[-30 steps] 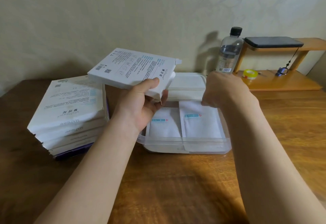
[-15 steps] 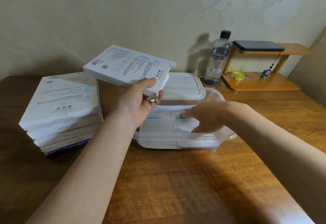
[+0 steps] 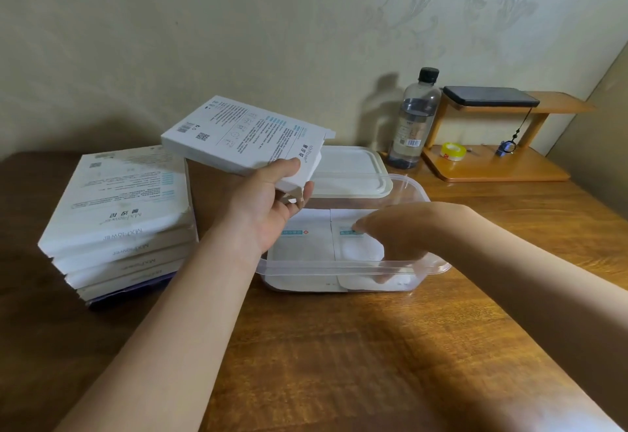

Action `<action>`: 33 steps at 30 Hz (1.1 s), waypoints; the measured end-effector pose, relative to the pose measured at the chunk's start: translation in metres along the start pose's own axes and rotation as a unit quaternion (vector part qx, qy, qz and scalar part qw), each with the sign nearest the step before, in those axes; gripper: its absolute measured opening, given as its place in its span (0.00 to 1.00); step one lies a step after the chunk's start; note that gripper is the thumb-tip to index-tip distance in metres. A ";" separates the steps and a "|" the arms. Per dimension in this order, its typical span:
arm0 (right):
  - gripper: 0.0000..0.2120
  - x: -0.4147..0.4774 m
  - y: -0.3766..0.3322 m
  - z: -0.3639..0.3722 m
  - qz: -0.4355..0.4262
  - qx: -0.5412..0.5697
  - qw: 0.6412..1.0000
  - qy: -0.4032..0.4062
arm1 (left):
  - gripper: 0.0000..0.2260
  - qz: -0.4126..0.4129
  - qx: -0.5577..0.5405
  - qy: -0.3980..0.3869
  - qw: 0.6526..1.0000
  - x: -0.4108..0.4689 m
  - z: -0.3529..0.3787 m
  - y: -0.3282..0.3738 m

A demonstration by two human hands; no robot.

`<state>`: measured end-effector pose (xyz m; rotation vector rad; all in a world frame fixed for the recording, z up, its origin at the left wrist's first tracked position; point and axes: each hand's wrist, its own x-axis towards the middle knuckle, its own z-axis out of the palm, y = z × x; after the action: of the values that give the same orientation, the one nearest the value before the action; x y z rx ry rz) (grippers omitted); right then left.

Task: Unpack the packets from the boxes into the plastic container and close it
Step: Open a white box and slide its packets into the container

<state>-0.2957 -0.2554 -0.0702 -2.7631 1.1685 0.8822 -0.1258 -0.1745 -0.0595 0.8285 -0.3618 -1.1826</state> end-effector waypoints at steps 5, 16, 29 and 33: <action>0.40 0.004 -0.003 -0.010 -0.002 0.011 0.999 0.042 | 0.14 -0.003 -0.002 0.006 1.000 0.001 -0.001 -0.001; 0.45 0.008 -0.010 -0.005 0.020 -0.005 1.000 -0.012 | 0.14 -0.009 0.005 0.003 1.000 0.004 -0.003 -0.002; 0.41 0.006 -0.011 -0.022 0.024 -0.023 0.999 -0.033 | 0.14 -0.006 0.014 0.003 1.000 0.005 -0.002 -0.001; 0.38 0.008 -0.013 -0.020 0.013 -0.016 1.000 -0.001 | 0.14 -0.004 0.013 0.001 1.000 0.004 -0.001 -0.001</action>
<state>-0.2724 -0.2553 -0.0597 -2.7773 1.2023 0.9135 -0.1240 -0.1779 -0.0614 0.8552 -0.3733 -1.1857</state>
